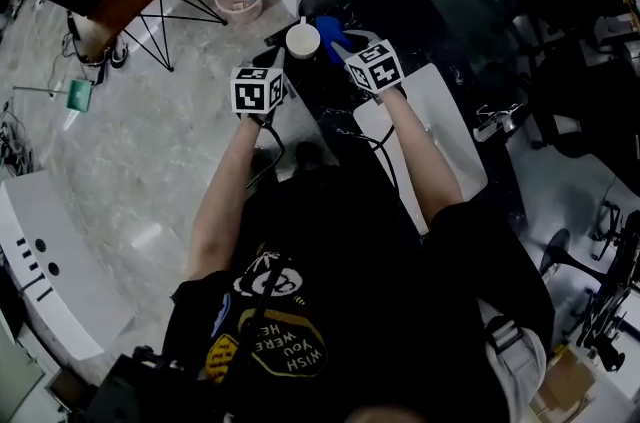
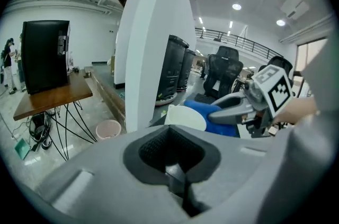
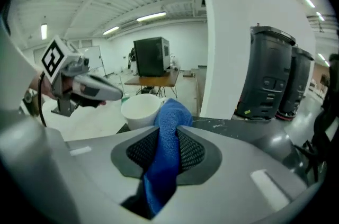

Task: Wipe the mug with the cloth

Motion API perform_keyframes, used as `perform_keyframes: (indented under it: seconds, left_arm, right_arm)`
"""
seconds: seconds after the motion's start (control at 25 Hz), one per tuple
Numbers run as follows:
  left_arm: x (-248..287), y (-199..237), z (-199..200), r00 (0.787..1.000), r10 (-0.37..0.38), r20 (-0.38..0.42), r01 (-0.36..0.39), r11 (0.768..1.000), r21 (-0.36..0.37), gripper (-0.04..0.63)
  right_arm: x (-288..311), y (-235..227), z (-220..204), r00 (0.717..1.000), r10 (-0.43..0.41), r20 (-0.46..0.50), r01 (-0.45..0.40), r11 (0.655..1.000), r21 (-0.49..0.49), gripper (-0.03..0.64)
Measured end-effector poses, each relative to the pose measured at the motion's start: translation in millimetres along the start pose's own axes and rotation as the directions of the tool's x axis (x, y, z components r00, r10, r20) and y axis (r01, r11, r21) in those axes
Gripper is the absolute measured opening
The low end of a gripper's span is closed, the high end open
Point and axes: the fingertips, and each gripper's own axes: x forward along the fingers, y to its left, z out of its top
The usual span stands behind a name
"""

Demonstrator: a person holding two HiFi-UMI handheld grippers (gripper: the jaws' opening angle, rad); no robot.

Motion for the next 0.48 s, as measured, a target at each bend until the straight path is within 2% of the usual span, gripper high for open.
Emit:
perform_keyframes:
  seconds: [0.12,0.32,0.4,0.48]
  left_arm:
    - [10,-5,1,1.0,-0.026,0.002,0.026,0.999,-0.03,0.002]
    - [12,-13,-3,0.999,-0.037,0.016,0.037,0.998,-0.048,0.002]
    - [9,-11,-6,1.0,-0.028,0.009,0.028,0.998,-0.051,0.002]
    - [7,-8,-6,1.0,-0.023,0.011,0.024,0.999,-0.045,0.002]
  right_arm:
    - [8,32,-19,0.997,0.038,-0.071,-0.045,0.995,-0.092,0.091]
    - [-6,81,-62,0.982,0.17,-0.082,-0.179,0.978,-0.108,0.091]
    - [-16,69,-61,0.989,0.144,-0.04,-0.146,0.986,-0.076,0.091]
    - [-23,36,-37,0.998,0.056,0.041,-0.056,0.998,0.008,0.089]
